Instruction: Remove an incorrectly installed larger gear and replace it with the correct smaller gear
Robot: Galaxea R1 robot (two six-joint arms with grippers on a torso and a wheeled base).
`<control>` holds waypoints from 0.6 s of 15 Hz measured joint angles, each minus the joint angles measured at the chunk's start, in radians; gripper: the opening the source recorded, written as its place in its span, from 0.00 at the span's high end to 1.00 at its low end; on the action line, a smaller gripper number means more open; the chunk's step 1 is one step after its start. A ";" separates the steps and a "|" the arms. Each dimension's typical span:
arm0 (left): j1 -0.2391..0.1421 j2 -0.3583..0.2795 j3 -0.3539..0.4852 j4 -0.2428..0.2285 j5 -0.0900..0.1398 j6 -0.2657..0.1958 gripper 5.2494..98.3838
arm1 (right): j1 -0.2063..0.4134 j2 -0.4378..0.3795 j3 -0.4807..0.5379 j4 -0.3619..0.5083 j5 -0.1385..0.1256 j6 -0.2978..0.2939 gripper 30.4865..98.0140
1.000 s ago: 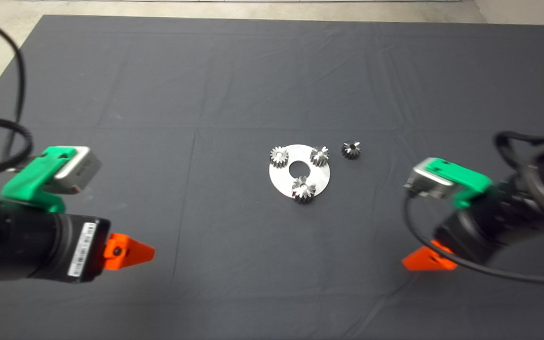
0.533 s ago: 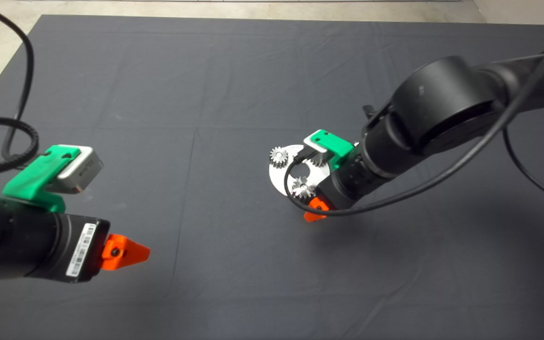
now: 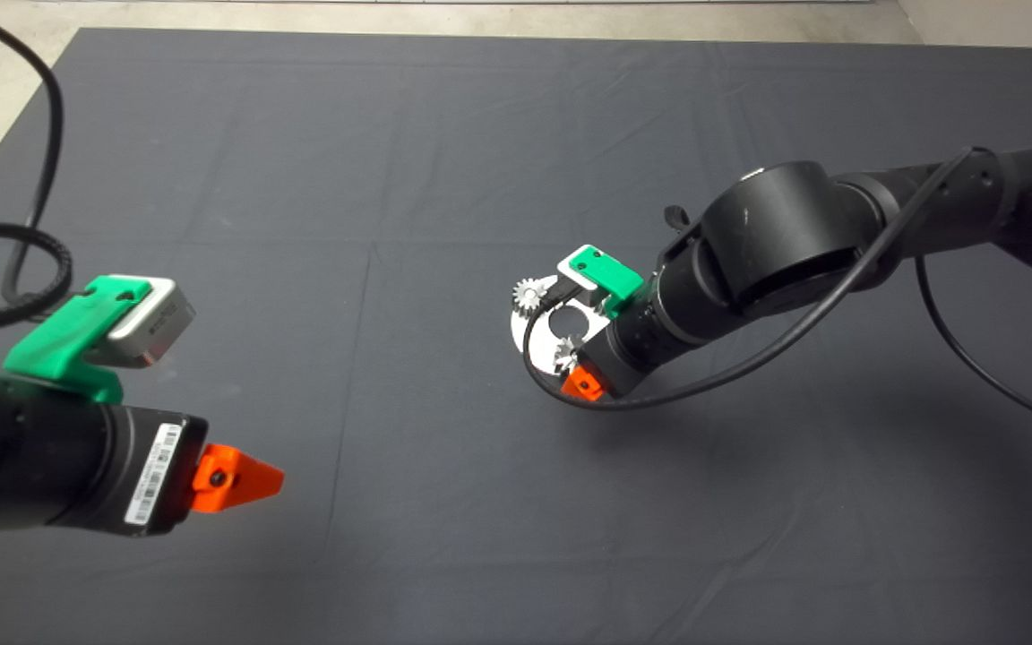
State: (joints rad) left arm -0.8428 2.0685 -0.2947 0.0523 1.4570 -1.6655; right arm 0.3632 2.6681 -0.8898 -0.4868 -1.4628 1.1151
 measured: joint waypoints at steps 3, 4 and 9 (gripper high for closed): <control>0.000 0.000 0.000 0.000 -0.001 0.000 0.00 | -0.037 -0.017 0.000 -0.075 -0.002 -0.018 0.00; 0.000 0.000 0.000 0.000 -0.001 0.000 0.00 | -0.050 -0.017 -0.001 -0.086 -0.003 -0.022 0.00; 0.000 0.000 0.000 0.000 0.000 0.000 0.00 | -0.103 -0.011 -0.019 -0.185 -0.001 -0.026 0.00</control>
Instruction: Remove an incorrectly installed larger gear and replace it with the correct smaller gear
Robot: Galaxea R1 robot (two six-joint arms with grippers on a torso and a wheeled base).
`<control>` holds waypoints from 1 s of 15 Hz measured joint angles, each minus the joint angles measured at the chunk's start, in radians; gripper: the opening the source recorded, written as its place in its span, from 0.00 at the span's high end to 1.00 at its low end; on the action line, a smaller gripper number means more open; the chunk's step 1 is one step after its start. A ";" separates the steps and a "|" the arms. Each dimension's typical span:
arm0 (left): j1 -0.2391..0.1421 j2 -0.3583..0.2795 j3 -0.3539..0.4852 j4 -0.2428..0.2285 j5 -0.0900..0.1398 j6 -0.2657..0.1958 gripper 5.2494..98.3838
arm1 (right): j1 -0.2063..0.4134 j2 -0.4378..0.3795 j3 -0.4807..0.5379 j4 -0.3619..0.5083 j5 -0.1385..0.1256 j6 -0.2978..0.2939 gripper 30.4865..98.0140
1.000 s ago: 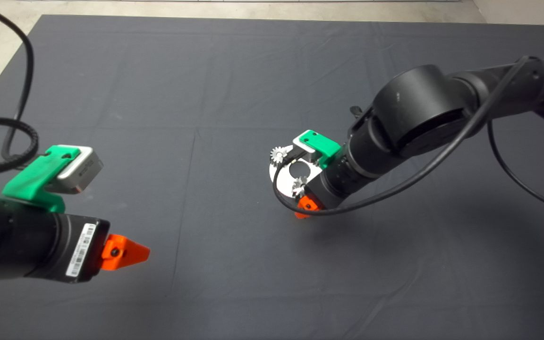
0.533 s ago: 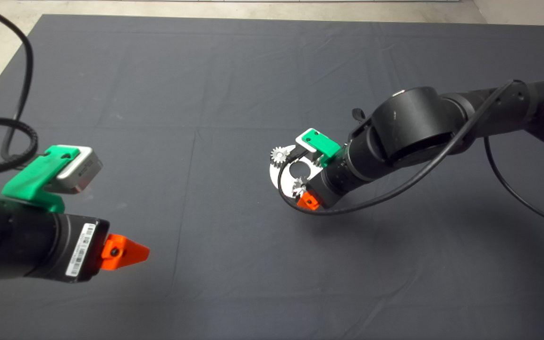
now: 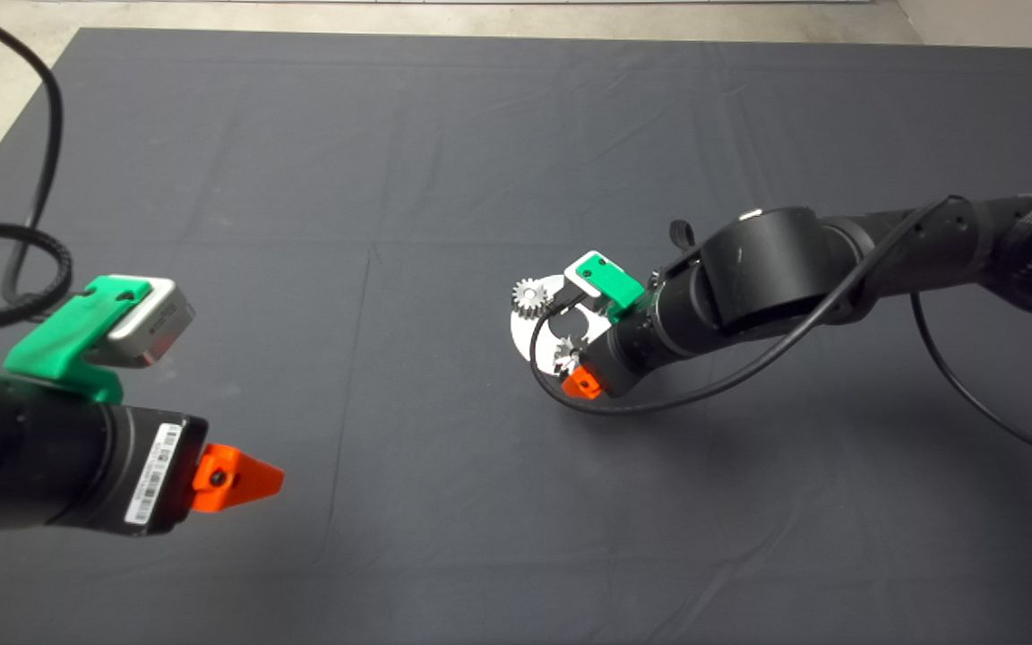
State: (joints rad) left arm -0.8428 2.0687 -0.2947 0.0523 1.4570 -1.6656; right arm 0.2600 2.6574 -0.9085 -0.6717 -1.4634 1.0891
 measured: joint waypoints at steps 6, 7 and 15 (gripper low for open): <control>0.000 0.000 0.000 0.000 0.000 0.000 0.00 | -0.024 0.049 -0.047 -0.043 0.000 -0.004 0.00; 0.000 0.000 0.000 0.000 0.000 0.000 0.00 | -0.024 0.058 -0.054 -0.058 0.002 -0.004 0.00; 0.000 -0.002 0.000 -0.001 0.009 -0.001 0.00 | -0.039 0.082 -0.098 -0.065 0.003 -0.042 0.11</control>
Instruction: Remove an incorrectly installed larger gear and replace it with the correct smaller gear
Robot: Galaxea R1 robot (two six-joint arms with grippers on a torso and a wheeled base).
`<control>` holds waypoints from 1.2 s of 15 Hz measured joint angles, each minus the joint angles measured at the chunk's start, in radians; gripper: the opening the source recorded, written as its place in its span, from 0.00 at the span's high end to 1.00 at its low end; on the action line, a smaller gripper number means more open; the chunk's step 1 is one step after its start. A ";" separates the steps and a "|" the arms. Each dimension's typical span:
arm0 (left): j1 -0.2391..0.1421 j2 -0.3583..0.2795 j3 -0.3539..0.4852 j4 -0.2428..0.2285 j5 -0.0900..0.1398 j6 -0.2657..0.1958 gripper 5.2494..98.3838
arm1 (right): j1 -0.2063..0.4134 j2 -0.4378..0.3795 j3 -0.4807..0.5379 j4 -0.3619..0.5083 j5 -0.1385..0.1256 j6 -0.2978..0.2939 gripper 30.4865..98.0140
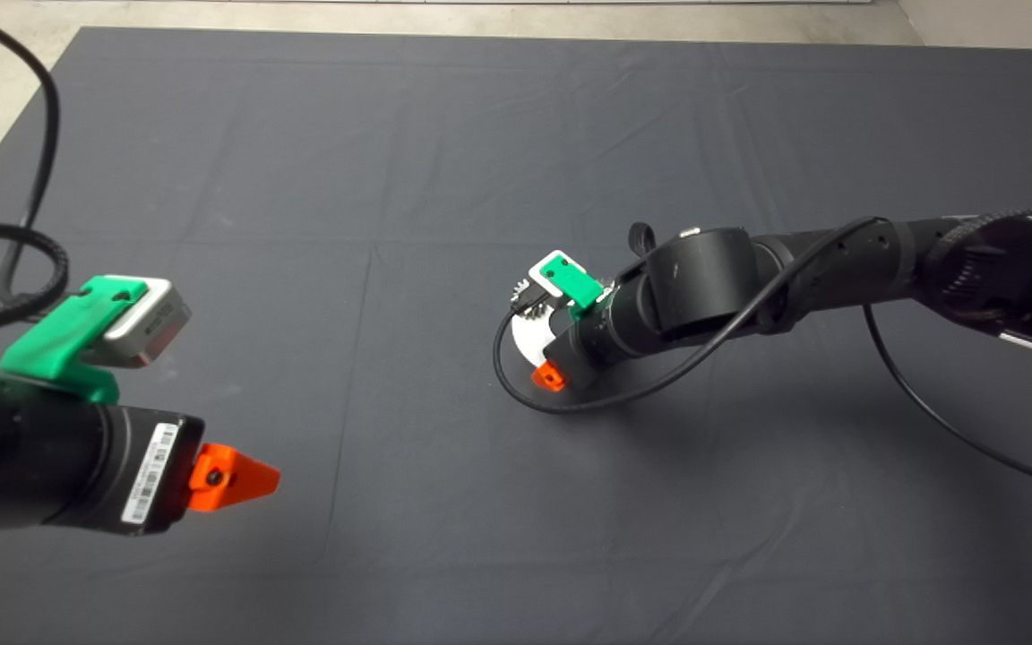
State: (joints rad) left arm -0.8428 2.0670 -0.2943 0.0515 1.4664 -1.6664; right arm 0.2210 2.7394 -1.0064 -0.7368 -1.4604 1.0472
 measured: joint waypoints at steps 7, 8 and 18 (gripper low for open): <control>0.000 0.002 0.000 0.000 0.000 -0.004 0.00 | -0.030 -0.003 -0.006 0.000 -0.002 0.000 0.23; 0.000 0.002 0.000 0.000 0.000 -0.004 0.00 | -0.030 -0.003 -0.008 0.000 -0.002 0.000 0.26; 0.000 0.002 0.000 0.000 0.000 -0.004 0.00 | -0.030 -0.003 -0.025 0.000 -0.002 -0.010 0.49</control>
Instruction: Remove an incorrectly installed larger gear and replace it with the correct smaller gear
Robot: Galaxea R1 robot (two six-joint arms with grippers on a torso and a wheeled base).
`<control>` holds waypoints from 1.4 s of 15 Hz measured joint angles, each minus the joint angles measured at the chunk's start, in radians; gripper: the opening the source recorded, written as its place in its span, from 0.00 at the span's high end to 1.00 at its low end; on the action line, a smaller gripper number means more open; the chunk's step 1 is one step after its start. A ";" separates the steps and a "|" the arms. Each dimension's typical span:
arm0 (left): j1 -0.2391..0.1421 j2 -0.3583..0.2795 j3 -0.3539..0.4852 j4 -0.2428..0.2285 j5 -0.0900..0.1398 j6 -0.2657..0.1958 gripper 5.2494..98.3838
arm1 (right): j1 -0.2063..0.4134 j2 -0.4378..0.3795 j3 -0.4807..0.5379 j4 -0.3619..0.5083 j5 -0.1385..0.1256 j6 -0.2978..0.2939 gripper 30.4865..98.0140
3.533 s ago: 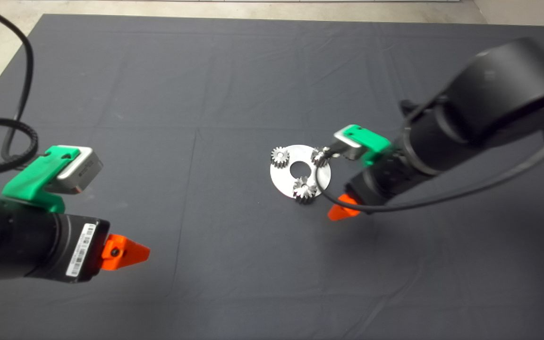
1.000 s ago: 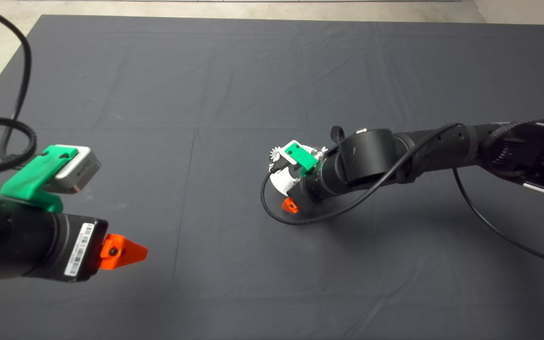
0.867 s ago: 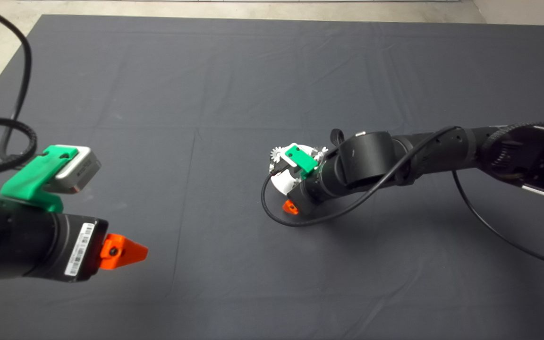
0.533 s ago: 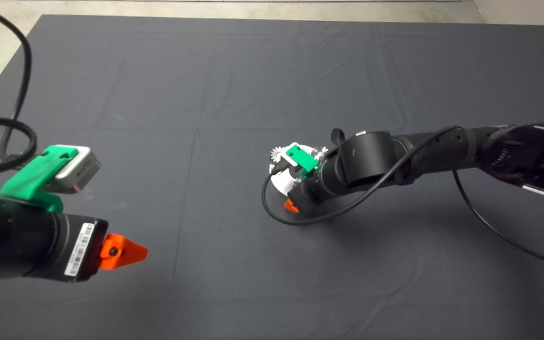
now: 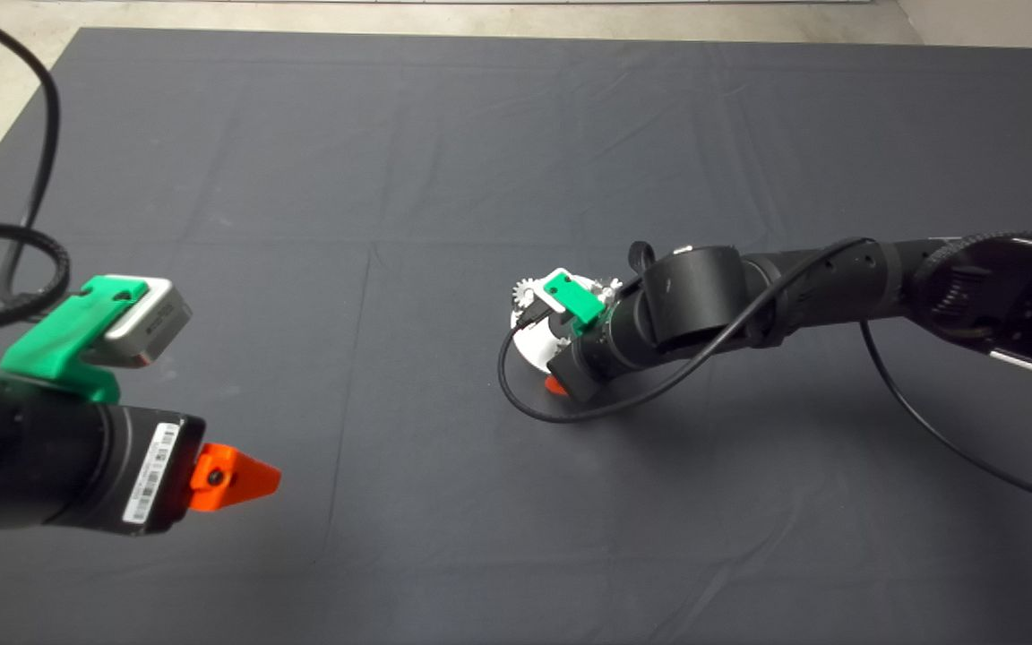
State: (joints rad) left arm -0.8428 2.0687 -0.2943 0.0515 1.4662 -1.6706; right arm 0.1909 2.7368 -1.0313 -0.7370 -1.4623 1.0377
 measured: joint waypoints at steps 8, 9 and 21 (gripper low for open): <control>0.000 0.000 0.000 0.000 0.000 0.000 0.00 | 0.000 -0.003 0.000 0.000 -0.001 0.007 0.64; 0.000 0.000 0.000 0.000 0.000 0.000 0.00 | 0.000 -0.003 0.000 0.000 -0.001 0.007 0.65; 0.000 0.000 0.000 0.000 0.000 0.000 0.00 | 0.000 -0.002 0.000 0.000 -0.005 0.007 0.71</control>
State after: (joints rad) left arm -0.8428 2.0686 -0.2943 0.0515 1.4657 -1.6706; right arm 0.1913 2.7349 -1.0314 -0.7368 -1.4672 1.0447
